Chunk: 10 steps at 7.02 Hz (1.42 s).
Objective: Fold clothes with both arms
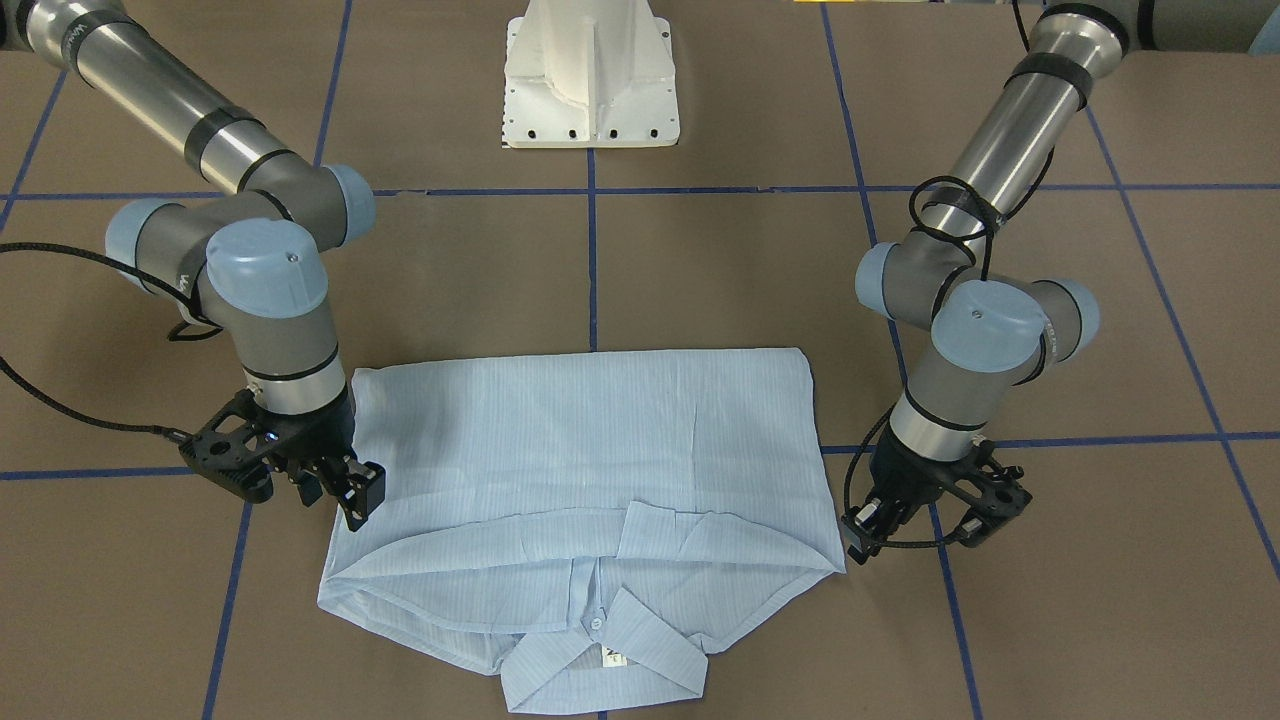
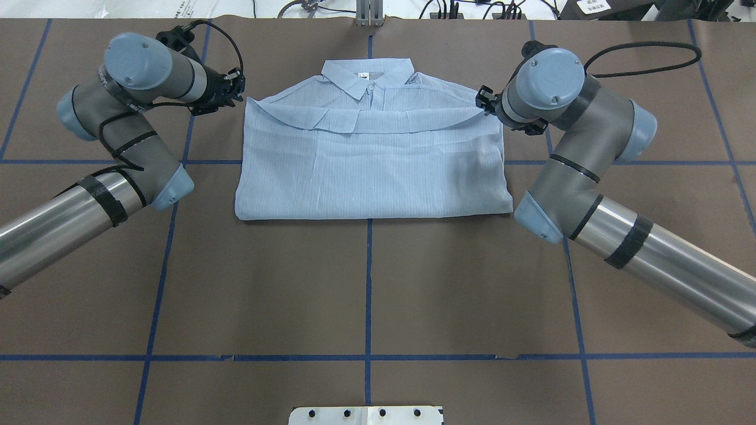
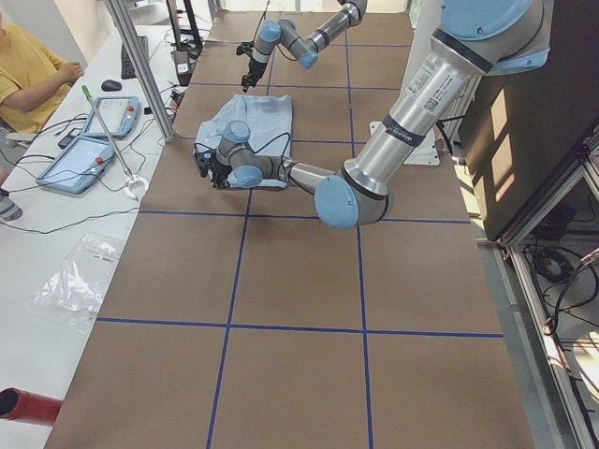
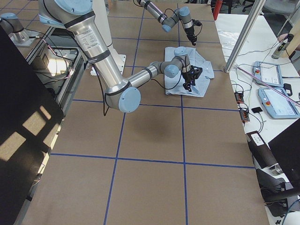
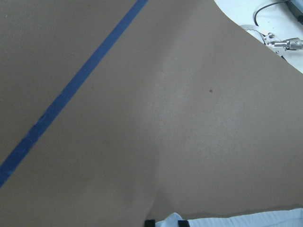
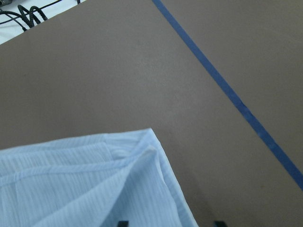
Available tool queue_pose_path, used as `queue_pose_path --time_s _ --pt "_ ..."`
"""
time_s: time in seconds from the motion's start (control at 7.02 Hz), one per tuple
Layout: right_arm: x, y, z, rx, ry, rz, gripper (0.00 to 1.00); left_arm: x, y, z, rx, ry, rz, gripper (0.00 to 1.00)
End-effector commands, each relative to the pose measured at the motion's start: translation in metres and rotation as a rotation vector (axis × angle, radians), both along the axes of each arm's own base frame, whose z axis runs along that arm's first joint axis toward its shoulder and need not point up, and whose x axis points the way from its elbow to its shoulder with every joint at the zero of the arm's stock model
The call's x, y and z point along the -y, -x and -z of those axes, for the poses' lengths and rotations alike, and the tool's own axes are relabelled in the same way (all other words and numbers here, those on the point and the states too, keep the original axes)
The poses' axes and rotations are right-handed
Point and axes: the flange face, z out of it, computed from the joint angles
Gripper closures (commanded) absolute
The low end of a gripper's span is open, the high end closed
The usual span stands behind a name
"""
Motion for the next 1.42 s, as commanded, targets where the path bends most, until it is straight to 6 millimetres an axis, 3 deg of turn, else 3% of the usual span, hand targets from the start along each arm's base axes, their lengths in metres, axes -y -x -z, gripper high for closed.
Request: queue_pose_path --time_s 0.0,0.14,0.43,1.0,1.28 --pt "-0.066 -0.007 -0.012 0.035 0.004 0.049 0.27 -0.006 0.007 0.003 -0.013 -0.023 -0.004 0.71" --pt "-0.091 -0.002 -0.021 0.043 0.021 0.061 0.26 -0.010 0.010 -0.010 -0.003 -0.015 -0.006 0.71" --pt "-0.121 0.003 -0.019 0.070 0.039 0.069 0.25 -0.009 0.013 -0.013 0.000 -0.014 -0.002 0.71" --pt "-0.136 0.022 -0.029 0.057 0.052 0.105 0.28 -0.008 0.018 -0.008 -0.003 -0.020 0.005 0.71" --pt "-0.136 0.026 -0.032 0.053 0.059 0.103 0.61 -0.009 0.017 -0.009 -0.001 -0.020 0.006 0.71"
